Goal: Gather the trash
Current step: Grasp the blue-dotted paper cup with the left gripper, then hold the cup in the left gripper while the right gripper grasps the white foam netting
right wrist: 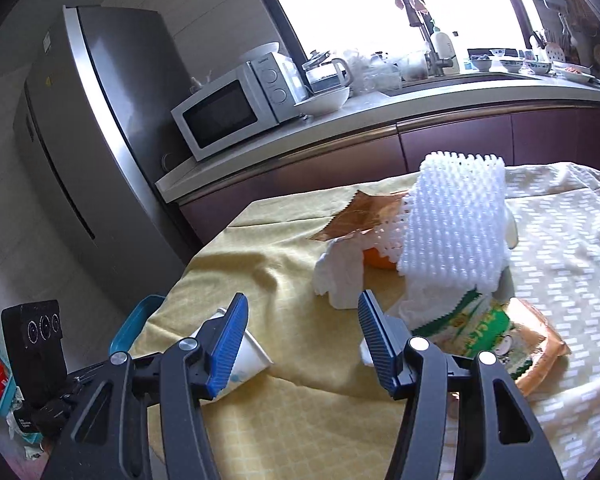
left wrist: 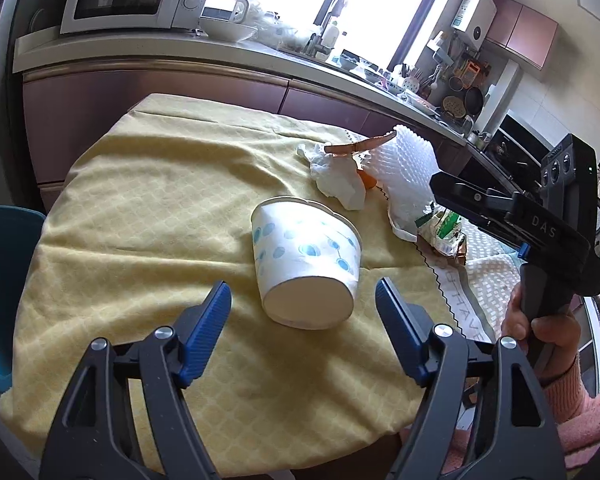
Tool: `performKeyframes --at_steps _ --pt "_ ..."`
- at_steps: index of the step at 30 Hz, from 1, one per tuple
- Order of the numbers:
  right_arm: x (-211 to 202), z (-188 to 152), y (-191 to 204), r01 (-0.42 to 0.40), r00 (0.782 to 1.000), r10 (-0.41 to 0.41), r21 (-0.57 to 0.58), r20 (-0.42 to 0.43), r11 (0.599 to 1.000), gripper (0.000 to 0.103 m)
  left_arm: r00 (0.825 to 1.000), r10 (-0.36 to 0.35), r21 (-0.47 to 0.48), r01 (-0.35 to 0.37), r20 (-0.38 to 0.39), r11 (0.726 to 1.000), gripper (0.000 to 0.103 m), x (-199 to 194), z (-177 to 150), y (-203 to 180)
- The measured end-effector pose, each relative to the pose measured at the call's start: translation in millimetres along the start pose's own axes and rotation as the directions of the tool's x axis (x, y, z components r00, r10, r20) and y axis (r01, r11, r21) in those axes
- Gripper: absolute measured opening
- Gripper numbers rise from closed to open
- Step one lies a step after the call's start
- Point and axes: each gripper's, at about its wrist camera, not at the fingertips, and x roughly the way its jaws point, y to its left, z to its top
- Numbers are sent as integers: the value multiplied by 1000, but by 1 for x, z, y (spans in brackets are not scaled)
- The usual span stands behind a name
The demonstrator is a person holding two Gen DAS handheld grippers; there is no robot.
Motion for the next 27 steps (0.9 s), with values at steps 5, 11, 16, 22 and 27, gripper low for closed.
performKeyframes --at_steps 5,11,16,22,27 --pt "-11 3 -24 44 998 -45 30 33 999 59 1000 12 -6 -13 -21 1000 74 11 1 -3" --pt "-17 15 -61 98 992 -106 107 72 989 66 999 16 -33 -18 -45 999 75 25 3 -3" --pt "-9 21 -88 100 992 -111 178 56 979 67 998 17 -63 -20 -58 998 72 34 5 -1" --pt "1 22 -105 74 996 -85 229 38 971 67 998 15 -61 -19 -69 998 61 36 5 -1" --pt "7 20 -107 57 997 -66 240 28 969 63 998 23 -62 -26 -60 998 61 33 4 0"
